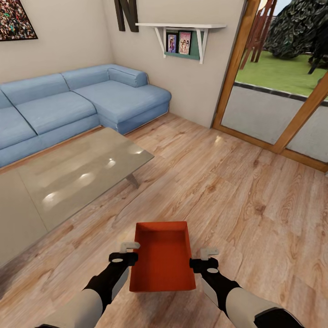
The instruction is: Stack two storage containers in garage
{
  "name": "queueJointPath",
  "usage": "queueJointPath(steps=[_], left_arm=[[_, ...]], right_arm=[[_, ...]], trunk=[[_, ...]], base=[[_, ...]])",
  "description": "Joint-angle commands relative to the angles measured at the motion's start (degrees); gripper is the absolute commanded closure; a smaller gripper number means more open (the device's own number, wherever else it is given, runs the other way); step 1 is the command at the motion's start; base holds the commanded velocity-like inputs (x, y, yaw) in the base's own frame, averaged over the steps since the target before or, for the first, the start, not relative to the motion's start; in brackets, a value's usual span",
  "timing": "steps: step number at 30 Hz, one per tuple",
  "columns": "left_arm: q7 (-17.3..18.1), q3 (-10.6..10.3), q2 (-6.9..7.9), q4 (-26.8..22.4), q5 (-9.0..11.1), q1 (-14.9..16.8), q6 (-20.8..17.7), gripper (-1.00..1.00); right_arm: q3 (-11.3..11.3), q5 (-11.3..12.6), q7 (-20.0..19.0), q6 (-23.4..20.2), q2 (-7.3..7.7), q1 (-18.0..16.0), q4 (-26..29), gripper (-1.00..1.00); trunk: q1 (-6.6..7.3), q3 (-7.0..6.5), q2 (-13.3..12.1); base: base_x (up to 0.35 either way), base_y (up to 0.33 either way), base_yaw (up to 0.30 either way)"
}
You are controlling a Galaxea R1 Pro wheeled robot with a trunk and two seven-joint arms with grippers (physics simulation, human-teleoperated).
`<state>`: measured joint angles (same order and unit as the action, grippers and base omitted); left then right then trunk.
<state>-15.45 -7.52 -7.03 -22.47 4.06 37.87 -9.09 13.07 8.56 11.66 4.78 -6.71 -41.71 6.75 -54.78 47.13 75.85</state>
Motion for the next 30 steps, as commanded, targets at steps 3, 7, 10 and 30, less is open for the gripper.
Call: queueJointPath(steps=[3, 7, 10, 30], left_arm=[[-0.39, -1.02, 0.06, -0.29, 0.30, 0.01, -0.77, -1.00], [-0.45, -1.16, 0.08, -0.45, 0.25, 0.01, -0.92, -1.00], [-0.46, -1.12, 0.08, -0.46, 0.25, 0.01, -0.93, -1.00], [-0.46, -0.91, 0.00, -0.21, 1.34, 0.01, -0.79, -1.00]], right_arm=[[0.47, 0.59, 0.21, 0.23, 0.05, -0.04, -0.07, -1.00], [0.52, 0.54, 0.21, 0.31, 0.11, -0.04, -0.47, -1.00], [0.54, 0.52, 0.21, 0.32, 0.12, -0.04, -0.65, -1.00], [0.49, 0.57, 0.21, 0.32, 0.13, -0.04, -0.77, -1.00]], trunk=[[0.00, 0.04, 0.02], [0.00, 0.04, 0.02], [0.00, 0.04, 0.02], [0.00, 0.04, 0.02]], base=[[0.000, 0.000, 0.000], [0.000, 0.000, 0.000], [0.000, 0.000, 0.000], [0.000, 0.000, 0.000]])
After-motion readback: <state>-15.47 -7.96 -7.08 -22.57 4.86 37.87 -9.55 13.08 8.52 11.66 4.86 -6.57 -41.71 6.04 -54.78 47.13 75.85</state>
